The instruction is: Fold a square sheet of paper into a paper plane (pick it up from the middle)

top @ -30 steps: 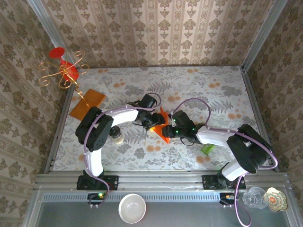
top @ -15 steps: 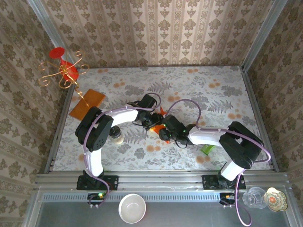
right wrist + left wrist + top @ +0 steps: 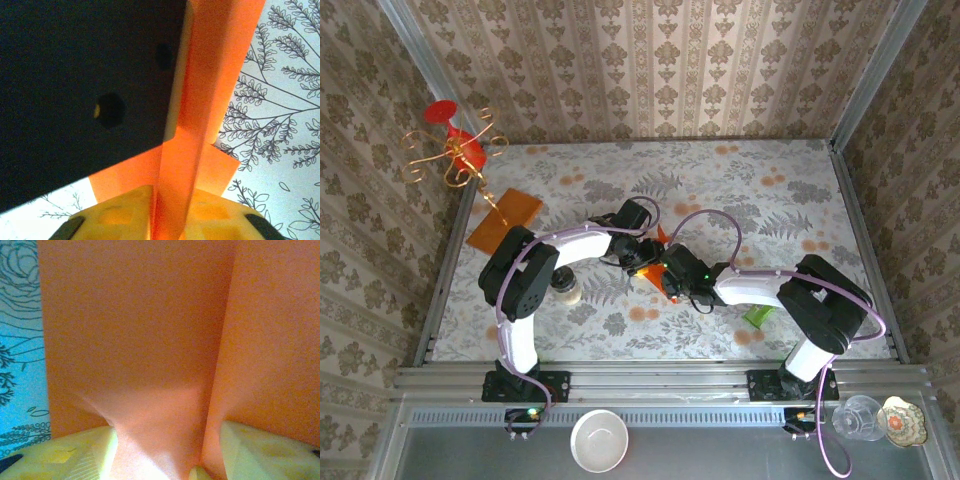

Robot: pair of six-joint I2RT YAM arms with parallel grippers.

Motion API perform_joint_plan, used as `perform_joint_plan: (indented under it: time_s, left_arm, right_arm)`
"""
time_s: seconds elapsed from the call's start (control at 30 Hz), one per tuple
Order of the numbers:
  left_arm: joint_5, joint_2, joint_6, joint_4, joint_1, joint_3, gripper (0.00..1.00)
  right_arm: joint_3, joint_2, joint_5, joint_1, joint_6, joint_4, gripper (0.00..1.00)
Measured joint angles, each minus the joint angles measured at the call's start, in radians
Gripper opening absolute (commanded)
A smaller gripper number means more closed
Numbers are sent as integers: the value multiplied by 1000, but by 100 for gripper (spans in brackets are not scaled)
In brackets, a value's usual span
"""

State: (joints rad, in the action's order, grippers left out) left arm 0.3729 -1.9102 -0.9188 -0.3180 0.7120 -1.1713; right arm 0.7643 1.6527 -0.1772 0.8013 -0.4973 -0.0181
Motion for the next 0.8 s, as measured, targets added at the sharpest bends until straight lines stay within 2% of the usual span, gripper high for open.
perform_joint_plan:
  time_s: [0.33,0.6,0.8]
  left_arm:
    - [1,43,-1,8,-16,49,58]
    - [0,160,-8,19,-76,158,57]
    - [8,230,-19,91,-103,231,51]
  right_arm:
    - [0,-2,22,0,19,-1,4]
    - [-20,-1,157,-30,23,-34,3]
    - [-20,21,280,-69,15,-69,3]
